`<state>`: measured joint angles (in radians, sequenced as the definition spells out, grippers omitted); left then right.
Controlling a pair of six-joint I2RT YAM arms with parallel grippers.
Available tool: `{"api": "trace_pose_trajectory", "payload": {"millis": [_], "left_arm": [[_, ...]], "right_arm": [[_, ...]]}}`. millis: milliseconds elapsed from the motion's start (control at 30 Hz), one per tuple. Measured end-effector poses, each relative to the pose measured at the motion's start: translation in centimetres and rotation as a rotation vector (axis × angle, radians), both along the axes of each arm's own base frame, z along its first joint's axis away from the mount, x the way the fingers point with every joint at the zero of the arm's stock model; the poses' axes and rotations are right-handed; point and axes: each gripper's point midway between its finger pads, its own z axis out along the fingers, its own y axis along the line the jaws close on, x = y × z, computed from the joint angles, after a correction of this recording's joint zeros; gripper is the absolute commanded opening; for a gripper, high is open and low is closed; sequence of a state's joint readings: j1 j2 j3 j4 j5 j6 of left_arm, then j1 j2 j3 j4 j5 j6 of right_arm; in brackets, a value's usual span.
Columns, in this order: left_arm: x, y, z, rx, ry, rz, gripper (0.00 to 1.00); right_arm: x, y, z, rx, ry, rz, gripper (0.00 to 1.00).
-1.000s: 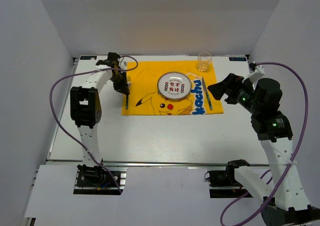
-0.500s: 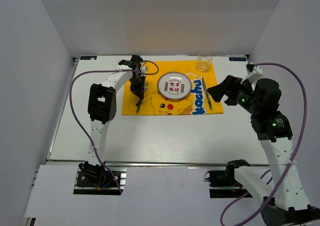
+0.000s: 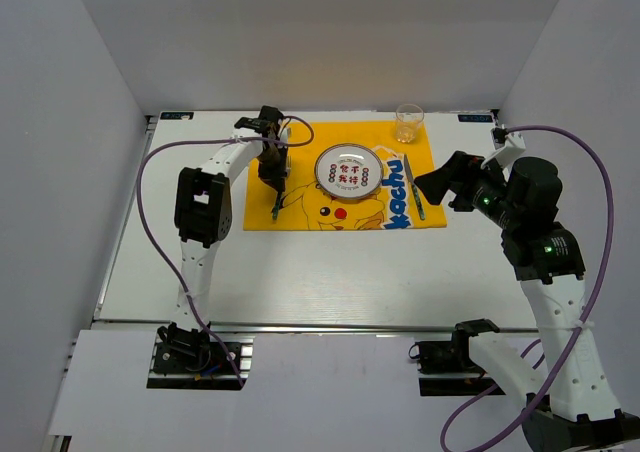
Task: Set the dinner table for one person
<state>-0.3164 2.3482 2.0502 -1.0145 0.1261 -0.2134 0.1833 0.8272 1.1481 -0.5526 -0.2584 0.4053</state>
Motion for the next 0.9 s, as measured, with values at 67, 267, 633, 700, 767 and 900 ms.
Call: {"api": "trace_pose_trajectory", "payload": {"millis": [67,267,633,700,767,900], "left_arm": [[0.1,-0.1,-0.1,-0.003,-0.003,0.004,0.0],[-0.3,-0.1,-0.8,0.003,0.009,0.016,0.0],[-0.6,-0.5,-1.1,0.003,0.015,0.011,0.0],[-0.7,-0.5,-1.2,0.005,0.018,0.01,0.0],[-0.8,-0.6,-1.3,0.004,0.019,0.008,0.0],[-0.8,-0.8,-1.3,0.003,0.021,0.012,0.14]], "right_arm": [[0.0,0.0,0.0,-0.001,0.0,0.001,0.89],[0.0,0.1,0.0,-0.001,-0.001,0.005,0.89],[-0.1,0.1,0.0,0.0,-0.001,0.007,0.89],[-0.1,0.1,0.0,0.0,-0.001,0.007,0.89],[-0.1,0.1,0.0,0.0,-0.001,0.007,0.89],[-0.1,0.1,0.0,0.0,-0.001,0.007,0.89]]}}
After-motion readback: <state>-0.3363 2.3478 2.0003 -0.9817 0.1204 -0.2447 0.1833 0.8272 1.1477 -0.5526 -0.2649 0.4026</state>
